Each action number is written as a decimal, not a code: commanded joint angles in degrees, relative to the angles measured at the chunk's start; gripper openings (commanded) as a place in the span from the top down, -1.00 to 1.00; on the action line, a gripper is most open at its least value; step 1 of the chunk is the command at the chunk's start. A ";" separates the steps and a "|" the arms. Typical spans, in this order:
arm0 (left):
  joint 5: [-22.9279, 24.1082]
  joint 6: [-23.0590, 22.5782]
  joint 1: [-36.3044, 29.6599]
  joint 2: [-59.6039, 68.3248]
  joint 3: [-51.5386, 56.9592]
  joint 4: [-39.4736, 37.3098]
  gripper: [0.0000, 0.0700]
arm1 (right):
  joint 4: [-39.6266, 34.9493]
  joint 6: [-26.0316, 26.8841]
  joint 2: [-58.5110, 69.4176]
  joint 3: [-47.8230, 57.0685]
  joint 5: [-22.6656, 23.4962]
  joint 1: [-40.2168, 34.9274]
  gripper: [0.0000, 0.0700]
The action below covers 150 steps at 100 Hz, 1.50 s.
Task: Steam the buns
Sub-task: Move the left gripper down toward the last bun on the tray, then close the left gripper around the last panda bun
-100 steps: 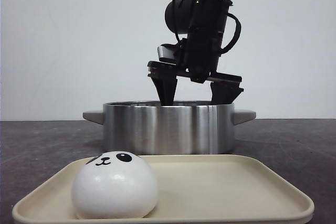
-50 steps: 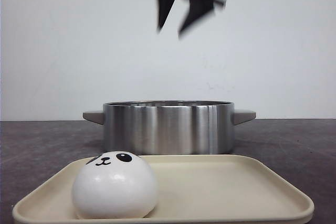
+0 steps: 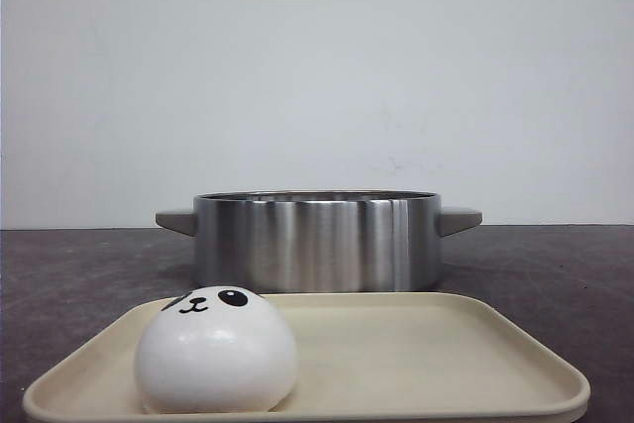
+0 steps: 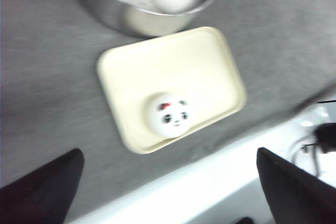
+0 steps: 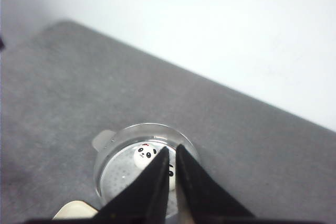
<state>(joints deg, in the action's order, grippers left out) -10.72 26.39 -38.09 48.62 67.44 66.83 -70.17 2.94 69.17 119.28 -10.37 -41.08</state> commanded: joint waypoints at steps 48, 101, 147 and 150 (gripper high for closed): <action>-0.42 2.58 -12.70 21.29 -4.87 -9.07 -0.81 | -10.91 2.89 -12.07 1.01 -7.87 -0.68 0.97; 0.87 3.91 -16.90 38.56 -4.87 -17.22 -0.81 | -11.04 3.10 -13.81 1.01 -7.69 -0.68 0.97; 7.89 4.70 -16.90 43.39 -4.87 -17.73 -0.52 | -11.23 5.46 -13.86 1.01 -7.65 -0.68 0.97; 8.04 4.68 -16.90 43.39 -4.87 -17.75 -0.37 | -11.28 5.49 -13.88 1.01 -7.65 -0.68 0.97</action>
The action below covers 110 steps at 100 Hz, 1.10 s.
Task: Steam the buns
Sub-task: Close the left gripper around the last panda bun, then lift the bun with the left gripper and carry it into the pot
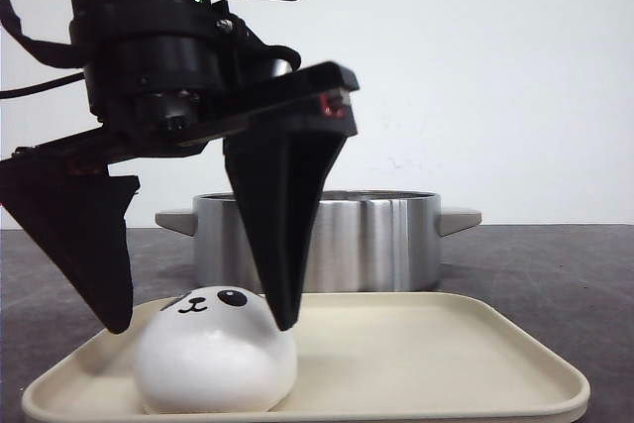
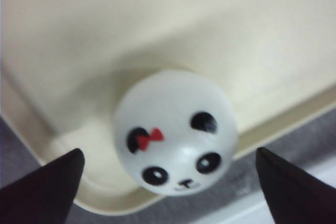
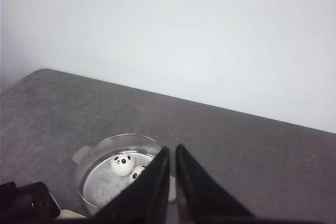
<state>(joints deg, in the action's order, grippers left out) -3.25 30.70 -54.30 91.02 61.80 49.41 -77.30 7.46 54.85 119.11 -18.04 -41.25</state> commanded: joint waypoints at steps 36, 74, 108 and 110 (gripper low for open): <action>-0.15 0.24 -0.68 3.04 0.76 -0.68 -0.01 | -4.17 2.34 0.35 1.18 0.24 -0.50 0.97; -3.39 -4.79 -0.90 3.45 2.08 1.73 0.97 | -4.20 2.64 0.35 1.18 0.63 -0.50 0.97; -2.75 -9.53 -2.08 -6.69 18.51 9.05 0.97 | -4.20 2.64 0.37 1.18 0.63 -0.50 0.97; -2.43 -9.53 -2.05 -7.04 19.69 8.92 0.97 | -4.20 2.64 0.37 1.18 0.63 -0.50 0.97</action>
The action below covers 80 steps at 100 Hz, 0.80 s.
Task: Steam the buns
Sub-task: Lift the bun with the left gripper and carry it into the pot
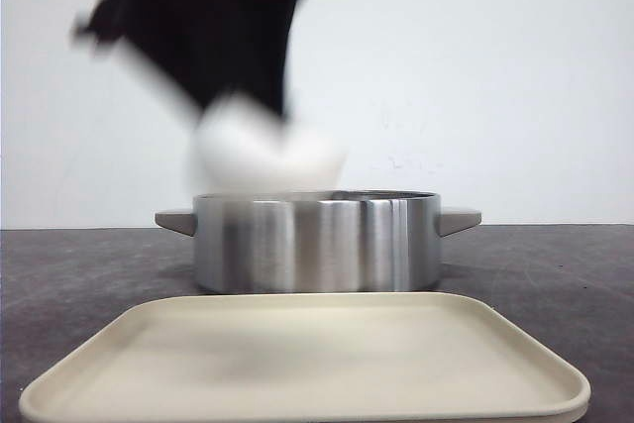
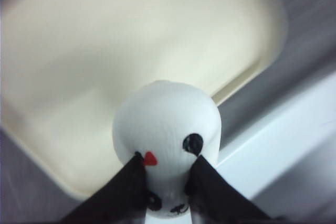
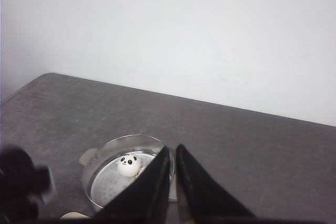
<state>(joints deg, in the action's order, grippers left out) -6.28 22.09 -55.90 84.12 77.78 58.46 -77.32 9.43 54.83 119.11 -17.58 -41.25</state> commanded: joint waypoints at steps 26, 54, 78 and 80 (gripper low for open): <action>4.61 -5.11 5.29 1.31 14.73 -2.60 0.97 | -4.17 0.68 0.42 1.16 0.11 -0.50 0.97; 4.59 -9.64 15.28 11.37 17.51 -3.61 0.97 | -4.17 0.68 0.39 1.14 -0.07 -0.50 0.97; 4.57 -9.88 18.45 19.80 20.96 -5.79 0.97 | -4.20 0.66 0.39 0.52 -0.07 -0.50 0.97; 4.57 -9.88 18.60 20.44 21.38 -5.99 0.97 | -4.20 0.66 0.39 0.44 -0.07 -0.50 0.97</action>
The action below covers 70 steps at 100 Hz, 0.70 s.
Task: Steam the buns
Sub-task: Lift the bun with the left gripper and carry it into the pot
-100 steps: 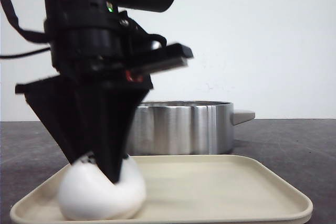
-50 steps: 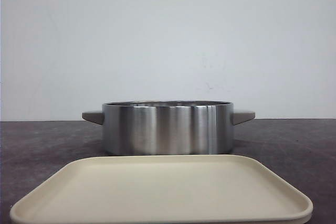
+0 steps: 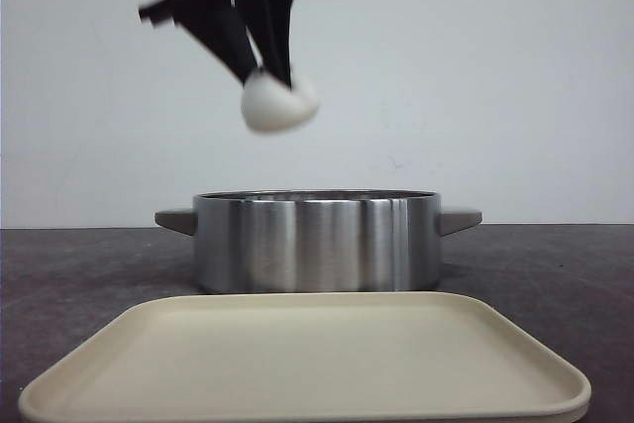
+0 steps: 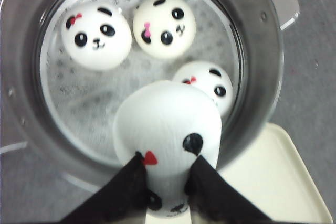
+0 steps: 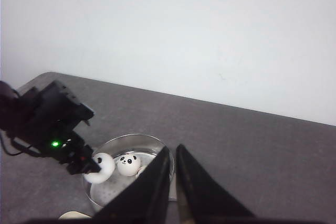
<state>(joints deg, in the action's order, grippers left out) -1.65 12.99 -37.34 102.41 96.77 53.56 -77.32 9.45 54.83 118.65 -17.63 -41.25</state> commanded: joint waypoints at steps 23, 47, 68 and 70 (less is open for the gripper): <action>-0.24 -0.98 0.81 9.60 7.39 -0.63 0.97 | -4.20 0.66 0.39 -1.03 -0.02 -0.50 0.97; -0.13 -1.73 1.14 13.75 8.17 0.90 0.97 | -4.20 0.68 0.39 -4.09 -0.42 -0.50 0.97; 0.39 -1.99 2.25 16.70 8.17 3.02 0.97 | -4.20 3.15 0.37 -5.22 -0.33 -0.50 0.97; 0.39 -1.99 2.36 16.90 8.17 3.21 0.97 | -4.20 3.54 0.22 -5.22 -0.31 -0.50 0.97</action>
<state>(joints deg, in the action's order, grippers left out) -1.43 11.55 -35.05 117.32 103.18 56.34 -77.34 10.57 54.83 112.33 -17.82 -41.25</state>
